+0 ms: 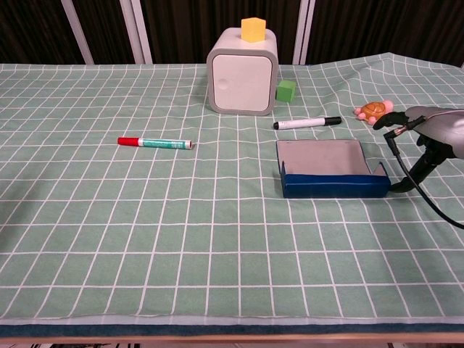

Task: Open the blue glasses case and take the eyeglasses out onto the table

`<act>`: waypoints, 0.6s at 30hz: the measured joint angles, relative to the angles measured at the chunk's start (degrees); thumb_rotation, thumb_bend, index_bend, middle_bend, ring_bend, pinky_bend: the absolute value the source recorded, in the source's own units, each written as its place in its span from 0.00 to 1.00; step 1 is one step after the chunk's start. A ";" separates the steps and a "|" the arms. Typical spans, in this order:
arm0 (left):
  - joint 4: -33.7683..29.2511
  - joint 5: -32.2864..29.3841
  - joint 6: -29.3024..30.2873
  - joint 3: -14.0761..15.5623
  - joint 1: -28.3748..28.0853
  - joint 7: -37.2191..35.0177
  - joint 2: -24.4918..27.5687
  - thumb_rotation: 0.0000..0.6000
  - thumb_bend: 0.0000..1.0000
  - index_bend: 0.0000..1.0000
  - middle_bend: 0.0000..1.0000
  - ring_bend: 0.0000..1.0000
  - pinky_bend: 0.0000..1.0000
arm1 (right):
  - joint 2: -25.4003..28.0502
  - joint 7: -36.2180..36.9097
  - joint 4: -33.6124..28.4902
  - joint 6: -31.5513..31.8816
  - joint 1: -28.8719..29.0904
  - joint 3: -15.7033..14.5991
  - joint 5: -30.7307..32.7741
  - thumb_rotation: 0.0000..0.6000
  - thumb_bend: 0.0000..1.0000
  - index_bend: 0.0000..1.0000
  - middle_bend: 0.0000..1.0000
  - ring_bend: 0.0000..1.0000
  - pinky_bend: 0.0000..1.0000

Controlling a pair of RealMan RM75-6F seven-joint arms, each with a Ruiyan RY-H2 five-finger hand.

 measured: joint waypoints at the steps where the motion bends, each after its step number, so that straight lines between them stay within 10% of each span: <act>1: 0.00 0.00 -0.01 0.00 0.00 0.00 0.00 1.00 0.45 0.02 0.00 0.00 0.00 | -0.11 0.03 0.06 -0.06 -0.15 0.20 -0.13 1.00 0.10 0.16 0.10 0.07 0.23; 18: -0.07 -0.18 -0.02 -0.09 -0.01 -0.10 0.07 1.00 0.45 0.02 0.00 0.00 0.00 | -3.04 0.70 2.85 -1.40 -2.16 3.64 -1.31 1.00 0.10 0.15 0.11 0.07 0.23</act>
